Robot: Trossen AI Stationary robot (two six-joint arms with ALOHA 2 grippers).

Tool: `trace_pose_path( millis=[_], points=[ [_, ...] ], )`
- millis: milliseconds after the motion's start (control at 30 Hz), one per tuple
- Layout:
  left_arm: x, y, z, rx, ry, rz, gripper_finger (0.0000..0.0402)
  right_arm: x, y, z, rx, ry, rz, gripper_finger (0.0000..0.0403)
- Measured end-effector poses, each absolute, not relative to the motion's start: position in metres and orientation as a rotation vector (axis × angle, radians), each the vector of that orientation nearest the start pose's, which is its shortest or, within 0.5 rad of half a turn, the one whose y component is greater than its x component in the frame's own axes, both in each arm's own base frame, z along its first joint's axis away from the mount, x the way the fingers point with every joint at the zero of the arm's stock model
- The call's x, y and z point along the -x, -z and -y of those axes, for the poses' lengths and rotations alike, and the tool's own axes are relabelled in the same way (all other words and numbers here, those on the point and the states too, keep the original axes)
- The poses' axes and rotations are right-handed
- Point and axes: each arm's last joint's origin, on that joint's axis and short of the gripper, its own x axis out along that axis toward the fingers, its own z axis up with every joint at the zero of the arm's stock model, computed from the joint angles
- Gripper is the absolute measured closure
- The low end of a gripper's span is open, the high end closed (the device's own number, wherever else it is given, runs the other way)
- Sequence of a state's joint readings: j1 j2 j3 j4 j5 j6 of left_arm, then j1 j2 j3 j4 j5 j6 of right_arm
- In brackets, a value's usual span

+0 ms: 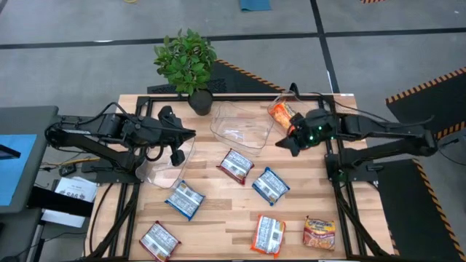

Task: Sort Maruchan noodles
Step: Put the orange noodle pack into the right transparent bin

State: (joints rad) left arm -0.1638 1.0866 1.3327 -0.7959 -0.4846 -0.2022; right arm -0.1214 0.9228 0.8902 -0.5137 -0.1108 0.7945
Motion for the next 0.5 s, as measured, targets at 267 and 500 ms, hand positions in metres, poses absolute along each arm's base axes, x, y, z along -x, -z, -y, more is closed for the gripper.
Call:
trace_pose_path(
  millis=[267, 500],
  points=[
    [-0.199, -0.406, 0.02, 0.012, -0.325, -0.498, 0.0401, -0.212, -0.307, 0.004, -0.934, 0.149, -0.561, 0.0334],
    [-0.199, -0.406, 0.02, 0.013, -0.325, -0.497, 0.0402, -0.231, -0.283, -0.059, -1.074, -0.117, -0.878, 0.0253]
  ],
)
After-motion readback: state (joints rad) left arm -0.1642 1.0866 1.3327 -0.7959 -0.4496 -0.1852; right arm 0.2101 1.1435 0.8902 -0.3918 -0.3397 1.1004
